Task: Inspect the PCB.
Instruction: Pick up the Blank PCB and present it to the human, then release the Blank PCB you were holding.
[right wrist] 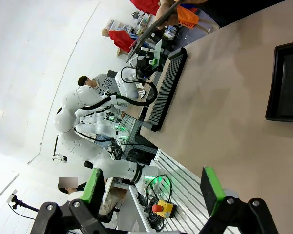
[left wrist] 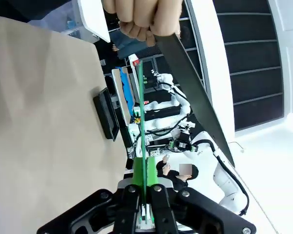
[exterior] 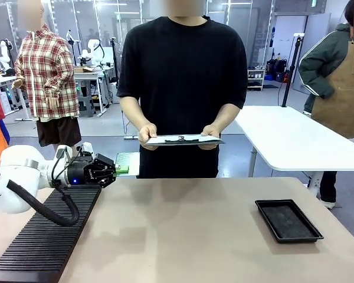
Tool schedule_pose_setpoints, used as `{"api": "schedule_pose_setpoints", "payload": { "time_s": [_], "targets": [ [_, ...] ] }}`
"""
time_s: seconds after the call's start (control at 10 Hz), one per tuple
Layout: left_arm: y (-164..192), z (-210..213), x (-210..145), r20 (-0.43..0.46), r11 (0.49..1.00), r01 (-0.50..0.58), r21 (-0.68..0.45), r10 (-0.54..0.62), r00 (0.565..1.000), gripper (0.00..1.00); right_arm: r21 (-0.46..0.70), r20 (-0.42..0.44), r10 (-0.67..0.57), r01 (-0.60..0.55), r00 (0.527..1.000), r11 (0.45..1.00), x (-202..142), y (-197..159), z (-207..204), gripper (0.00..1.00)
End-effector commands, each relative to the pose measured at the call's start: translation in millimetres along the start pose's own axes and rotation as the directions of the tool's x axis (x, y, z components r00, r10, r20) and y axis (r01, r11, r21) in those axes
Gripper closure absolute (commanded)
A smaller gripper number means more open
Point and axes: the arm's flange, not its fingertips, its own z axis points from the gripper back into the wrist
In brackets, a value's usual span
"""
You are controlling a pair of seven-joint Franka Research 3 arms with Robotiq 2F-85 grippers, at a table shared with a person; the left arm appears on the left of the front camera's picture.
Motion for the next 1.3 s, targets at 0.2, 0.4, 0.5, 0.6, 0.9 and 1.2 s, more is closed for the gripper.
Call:
{"api": "schedule_pose_setpoints", "payload": {
  "time_s": [0.2,0.4,0.5,0.6,0.9,1.2],
  "targets": [
    [0.0,0.0,0.0,0.0,1.0,0.0,0.0,0.0,1.0,0.97,0.011,0.008,0.011,-0.011,1.0,1.0,1.1,1.7,0.1,0.0],
    [0.0,0.0,0.0,0.0,1.0,0.0,0.0,0.0,1.0,0.97,0.011,0.008,0.011,-0.011,1.0,1.0,1.1,1.7,0.1,0.0],
    [0.0,0.0,0.0,0.0,1.0,0.0,0.0,0.0,1.0,0.97,0.011,0.008,0.011,-0.011,1.0,1.0,1.1,1.7,0.1,0.0],
    [0.0,0.0,0.0,0.0,1.0,0.0,0.0,0.0,1.0,0.97,0.011,0.008,0.011,-0.011,1.0,1.0,1.1,1.7,0.1,0.0],
    [0.0,0.0,0.0,0.0,1.0,0.0,0.0,0.0,1.0,0.97,0.011,0.008,0.011,-0.011,1.0,1.0,1.1,1.7,0.1,0.0],
    [0.0,0.0,0.0,0.0,1.0,0.0,0.0,0.0,1.0,0.97,0.011,0.008,0.011,-0.011,1.0,1.0,1.1,1.7,0.1,0.0]
  ]
}}
